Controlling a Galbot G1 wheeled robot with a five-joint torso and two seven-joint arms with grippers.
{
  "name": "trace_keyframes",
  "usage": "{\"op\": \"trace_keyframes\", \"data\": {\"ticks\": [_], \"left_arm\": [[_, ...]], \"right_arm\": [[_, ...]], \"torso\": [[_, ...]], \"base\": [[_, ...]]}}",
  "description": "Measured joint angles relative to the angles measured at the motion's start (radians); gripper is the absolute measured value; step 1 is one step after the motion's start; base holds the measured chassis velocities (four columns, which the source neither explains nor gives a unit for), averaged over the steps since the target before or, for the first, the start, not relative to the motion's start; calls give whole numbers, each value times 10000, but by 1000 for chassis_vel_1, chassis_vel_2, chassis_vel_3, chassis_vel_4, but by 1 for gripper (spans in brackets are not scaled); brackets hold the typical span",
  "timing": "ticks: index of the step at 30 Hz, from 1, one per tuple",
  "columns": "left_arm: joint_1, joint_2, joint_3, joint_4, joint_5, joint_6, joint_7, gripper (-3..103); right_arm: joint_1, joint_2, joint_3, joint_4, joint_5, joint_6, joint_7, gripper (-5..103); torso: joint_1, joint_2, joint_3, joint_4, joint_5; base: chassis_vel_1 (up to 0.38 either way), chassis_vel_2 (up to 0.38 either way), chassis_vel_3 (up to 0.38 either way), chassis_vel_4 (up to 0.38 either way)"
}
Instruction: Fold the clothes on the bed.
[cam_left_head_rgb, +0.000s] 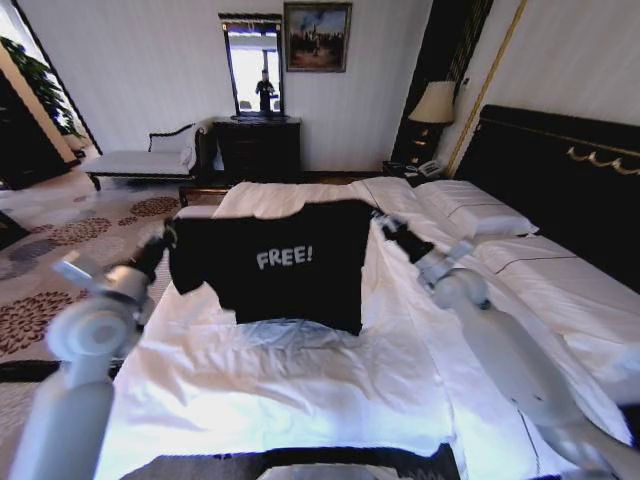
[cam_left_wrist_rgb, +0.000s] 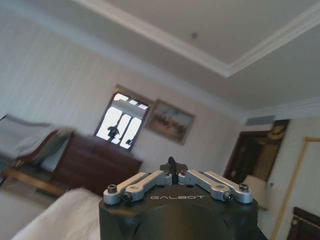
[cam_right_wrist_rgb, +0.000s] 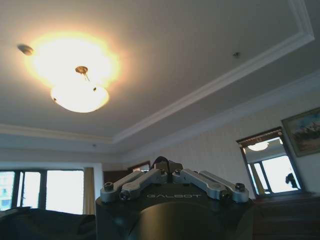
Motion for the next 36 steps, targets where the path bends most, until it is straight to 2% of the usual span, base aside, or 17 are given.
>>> {"op": "trace_keyframes", "data": {"ticks": [3,8,12,15,19,23,26,30,31,33,34,35,36], "left_arm": [[-557,859,-224,34,-624,9,-135,0],[-1218,1432,51,610,-717,23,-210,0],[-1821,1699,391,1103,-763,23,-209,0],[-2740,1975,933,1909,-999,57,-190,0],[-3458,2088,1389,2388,-1314,40,-178,0],[-3690,2187,1400,2228,-1731,-44,-183,0],[-3441,2259,1121,1848,-1999,-126,-178,0],[-1485,2269,-40,87,-2088,-281,-154,0],[-1485,2269,-40,87,-2088,-281,-154,0],[-21,2167,-1246,-911,-2175,-298,-89,0],[844,2039,-2301,-1549,-2475,-295,-111,0],[1266,1943,-2841,-1919,-2715,-288,-162,0],[1266,1943,-2841,-1919,-2715,-288,-162,0]], "right_arm": [[-540,-534,674,1155,591,-211,488,0],[-255,-980,578,1274,713,-500,1184,0],[395,-1116,207,902,807,-605,1456,0],[1666,-1239,-496,162,1036,-747,1650,0],[2543,-1320,-990,-274,1295,-753,1774,0],[2783,-1567,-929,2,1669,-753,1788,0],[2490,-1762,-584,526,1833,-751,1750,0],[198,-1948,891,2137,1671,-781,1734,0],[198,-1948,891,2137,1671,-781,1734,0],[-651,-1839,1377,2709,1353,-961,1699,0],[-936,-1712,1595,3000,1213,-1056,1690,0],[-1130,-1654,1889,3237,1186,-1120,1717,0],[-1130,-1654,1889,3237,1186,-1120,1717,0]], "torso": [[-2,1,-2,1,-3],[-2,2,0,3,-8],[0,1,3,4,-3],[2,0,3,3,-3],[2,0,3,5,-3],[4,-1,4,4,-3],[4,-1,3,3,-3],[-2,0,-1,0,0],[-2,0,-1,0,0],[-3,0,-1,-6,-7],[-4,0,-2,3,2],[-4,1,-2,15,4],[-4,1,-2,15,4]], "base": [[0,0,0,0],[0,0,0,0],[0,0,0,0],[0,0,0,0],[0,0,0,0],[0,0,0,0],[0,0,0,0],[0,0,0,0],[0,0,0,0],[0,0,0,0],[0,0,0,0],[0,0,0,0],[0,0,0,0]]}}
